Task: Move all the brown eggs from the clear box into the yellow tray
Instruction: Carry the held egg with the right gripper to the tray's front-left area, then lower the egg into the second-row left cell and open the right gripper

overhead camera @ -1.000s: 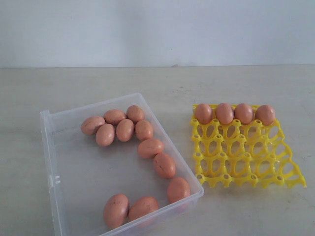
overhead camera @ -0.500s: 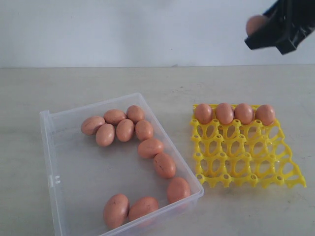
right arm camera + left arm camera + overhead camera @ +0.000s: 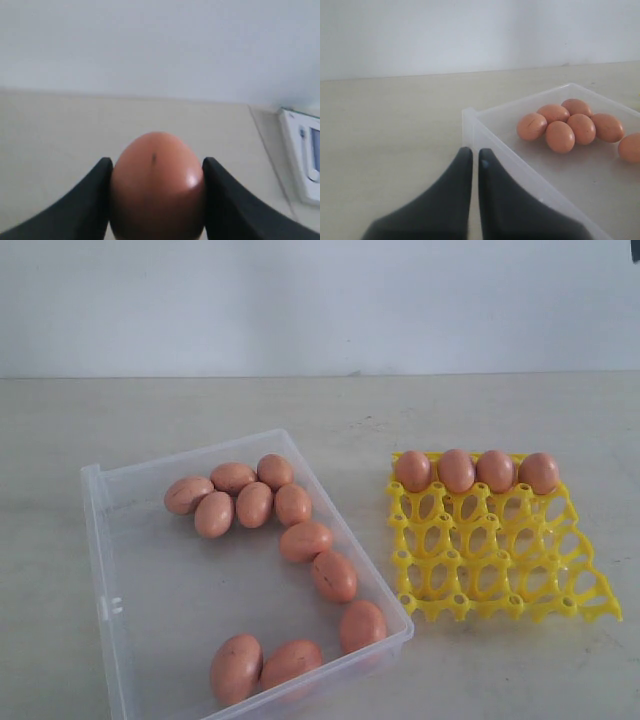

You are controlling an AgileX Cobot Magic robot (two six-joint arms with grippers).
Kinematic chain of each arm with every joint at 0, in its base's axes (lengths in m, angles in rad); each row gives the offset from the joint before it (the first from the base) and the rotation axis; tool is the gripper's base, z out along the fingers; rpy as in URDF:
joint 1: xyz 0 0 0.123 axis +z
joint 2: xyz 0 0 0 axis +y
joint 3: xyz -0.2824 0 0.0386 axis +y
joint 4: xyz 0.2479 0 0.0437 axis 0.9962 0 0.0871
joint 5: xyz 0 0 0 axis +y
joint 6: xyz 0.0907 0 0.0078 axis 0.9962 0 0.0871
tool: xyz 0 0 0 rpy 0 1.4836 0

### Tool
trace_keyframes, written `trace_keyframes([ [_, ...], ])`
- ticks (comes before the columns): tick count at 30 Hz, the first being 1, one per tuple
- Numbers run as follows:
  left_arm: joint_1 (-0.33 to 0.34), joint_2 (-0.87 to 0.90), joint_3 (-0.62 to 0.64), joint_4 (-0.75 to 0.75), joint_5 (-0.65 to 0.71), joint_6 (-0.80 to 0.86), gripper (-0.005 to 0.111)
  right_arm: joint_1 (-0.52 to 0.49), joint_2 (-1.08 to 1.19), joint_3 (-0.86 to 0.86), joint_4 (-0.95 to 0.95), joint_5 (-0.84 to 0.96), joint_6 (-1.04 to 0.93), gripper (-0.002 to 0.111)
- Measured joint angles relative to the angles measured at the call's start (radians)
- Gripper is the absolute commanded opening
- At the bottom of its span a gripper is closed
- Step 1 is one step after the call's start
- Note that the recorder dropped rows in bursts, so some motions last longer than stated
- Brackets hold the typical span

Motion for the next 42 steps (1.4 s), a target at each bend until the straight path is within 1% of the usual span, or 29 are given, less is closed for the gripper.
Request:
trace_keyframes([
  [3,0.0,0.0,0.0,0.0,0.0,0.0,0.004,0.022,-0.012,0.0,0.136,-0.172,0.007,0.0],
  [6,0.0,0.0,0.0,0.0,0.0,0.0,0.004,0.074,-0.011,0.0,0.236,-0.353,-0.014,0.0],
  [10,0.0,0.0,0.0,0.0,0.0,0.0,0.004,0.197,-0.011,0.0,0.253,-0.523,-0.074,0.0],
  [12,0.0,0.0,0.0,0.0,0.0,0.0,0.004,0.262,-0.011,0.022,0.228,-0.629,-0.082,0.0],
  [14,0.0,0.0,0.0,0.0,0.0,0.0,0.004,0.323,-0.011,0.077,0.201,-0.757,-0.082,0.0],
  [17,0.0,0.0,0.0,0.0,0.0,0.0,0.004,0.404,-0.011,0.217,0.183,-0.968,-0.069,0.0],
  [19,0.0,0.0,0.0,0.0,0.0,0.0,0.004,0.435,-0.011,0.315,0.174,-1.093,-0.051,0.0],
  [21,0.0,0.0,0.0,0.0,0.0,0.0,0.004,0.445,-0.005,0.405,0.159,-1.172,-0.009,0.0],
  [24,0.0,0.0,0.0,0.0,0.0,0.0,0.004,0.445,0.032,0.5,0.054,-1.202,0.055,0.0],
  [27,0.0,0.0,0.0,0.0,0.0,0.0,0.004,0.445,0.105,0.531,-0.186,-1.15,0.176,0.0],
  [29,0.0,0.0,0.0,0.0,0.0,0.0,0.004,0.445,0.162,0.531,-0.381,-1.132,0.307,0.0],
  [31,0.0,0.0,0.0,0.0,0.0,0.0,0.004,0.445,0.202,0.531,-0.525,-1.128,0.434,0.0],
  [32,0.0,0.0,0.0,0.0,0.0,0.0,0.004,0.445,0.212,0.531,-0.566,-1.125,0.482,0.0],
  [34,0.0,0.0,0.0,0.0,0.0,0.0,0.004,0.445,0.217,0.532,-0.626,-1.123,0.545,0.0],
  [38,0.0,0.0,0.0,0.0,0.0,0.0,0.004,0.438,0.217,0.532,-0.653,-1.132,0.638,0.0],
  [42,0.0,0.0,0.0,0.0,0.0,0.0,0.004,0.375,0.215,0.534,-0.649,-1.172,0.73,0.0],
])
